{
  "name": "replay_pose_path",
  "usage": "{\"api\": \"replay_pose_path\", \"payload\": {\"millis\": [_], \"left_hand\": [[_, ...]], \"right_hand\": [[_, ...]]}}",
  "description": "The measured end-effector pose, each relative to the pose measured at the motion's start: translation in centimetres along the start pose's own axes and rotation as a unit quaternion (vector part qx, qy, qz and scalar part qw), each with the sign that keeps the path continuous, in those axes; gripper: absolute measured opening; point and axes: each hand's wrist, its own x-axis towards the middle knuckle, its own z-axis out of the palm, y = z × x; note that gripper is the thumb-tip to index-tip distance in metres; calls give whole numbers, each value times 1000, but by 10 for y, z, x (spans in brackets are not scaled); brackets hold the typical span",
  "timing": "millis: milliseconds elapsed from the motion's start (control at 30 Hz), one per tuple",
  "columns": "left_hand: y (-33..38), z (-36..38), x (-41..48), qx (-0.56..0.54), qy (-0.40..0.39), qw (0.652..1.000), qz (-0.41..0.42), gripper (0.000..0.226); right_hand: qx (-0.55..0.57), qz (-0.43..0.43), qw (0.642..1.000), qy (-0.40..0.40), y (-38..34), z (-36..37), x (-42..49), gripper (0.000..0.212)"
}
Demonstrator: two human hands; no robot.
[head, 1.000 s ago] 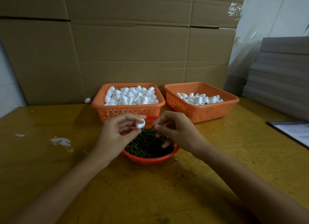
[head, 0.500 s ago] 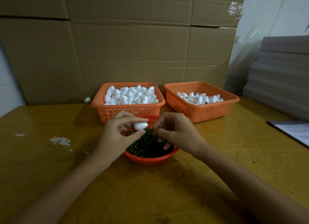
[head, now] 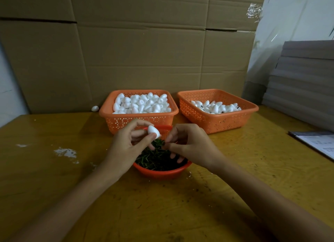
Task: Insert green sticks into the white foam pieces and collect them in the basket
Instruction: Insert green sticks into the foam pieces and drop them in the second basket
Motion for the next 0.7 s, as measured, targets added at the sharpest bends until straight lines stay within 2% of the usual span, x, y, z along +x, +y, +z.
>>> {"api": "replay_pose_path", "payload": {"millis": [267,700], "left_hand": [[-7,-2,4,-36,4,999,-5,23],[-8,-6,3,-38,-30,999,-15,23]], "right_hand": [[132,-30,989,55,5,0,2,10],[75,-71,994,26,7,3,0,11]]}}
